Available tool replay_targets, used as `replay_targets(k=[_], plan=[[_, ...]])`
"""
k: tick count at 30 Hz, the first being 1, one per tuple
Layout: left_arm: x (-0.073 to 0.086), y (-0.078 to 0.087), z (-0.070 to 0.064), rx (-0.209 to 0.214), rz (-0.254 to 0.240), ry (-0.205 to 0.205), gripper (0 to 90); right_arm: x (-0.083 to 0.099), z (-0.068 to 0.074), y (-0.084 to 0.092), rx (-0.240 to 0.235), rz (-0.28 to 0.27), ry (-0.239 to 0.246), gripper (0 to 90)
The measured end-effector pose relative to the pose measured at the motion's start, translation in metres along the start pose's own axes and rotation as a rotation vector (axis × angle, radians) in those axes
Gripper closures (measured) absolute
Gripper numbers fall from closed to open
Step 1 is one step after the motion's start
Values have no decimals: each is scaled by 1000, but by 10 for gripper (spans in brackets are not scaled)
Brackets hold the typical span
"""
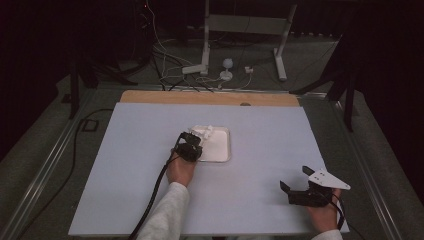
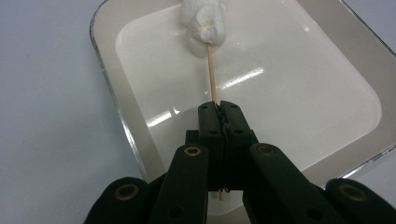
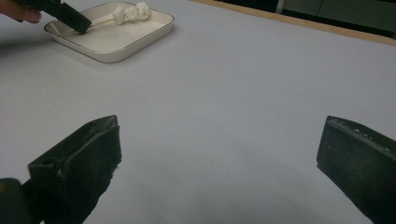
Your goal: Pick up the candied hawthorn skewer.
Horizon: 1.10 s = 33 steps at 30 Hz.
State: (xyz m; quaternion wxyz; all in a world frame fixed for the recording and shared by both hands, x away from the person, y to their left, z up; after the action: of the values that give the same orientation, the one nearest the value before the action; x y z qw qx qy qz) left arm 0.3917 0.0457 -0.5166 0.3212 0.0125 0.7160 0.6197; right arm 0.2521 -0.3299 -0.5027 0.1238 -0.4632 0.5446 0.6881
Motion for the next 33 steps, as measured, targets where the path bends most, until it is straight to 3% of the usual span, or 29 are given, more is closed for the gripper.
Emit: replay_targets(k=[2,11,15,20,24,27,33], plan=[[1,3,4,26,8,13,900,0,0,0,0,0,-1,0],[6,16,6,68,19,12,900,0,0,0,2,3,-1,0],[8,23,5,80,9,21,900,0,0,0,6,3,-1,0],[12,31,2,76,-1,-2,900,1,-1,0,7,5,-2,0],[18,28,0,75,29,-11,900,1,-1,0,8,3,-1,0],[21,19,2,96,67,1,895,1,0,0,8,6,1,0],[19,19,4,102,69,-2,900,1,-1,0,8,8,-3,0]])
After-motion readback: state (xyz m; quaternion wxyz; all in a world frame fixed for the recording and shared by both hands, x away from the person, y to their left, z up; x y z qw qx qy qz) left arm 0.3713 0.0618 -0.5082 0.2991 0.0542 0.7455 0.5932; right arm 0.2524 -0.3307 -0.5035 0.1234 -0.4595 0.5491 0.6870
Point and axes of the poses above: each handheld gripper's, and its own axes: y roughly backward along the jaws, x roughly out of its underside, z roughly to its left, the point moved 1 cm from there along -y, roughly forward along the jaws, and after that the axes turned 11 degrees about z, right-handed, at the moved point
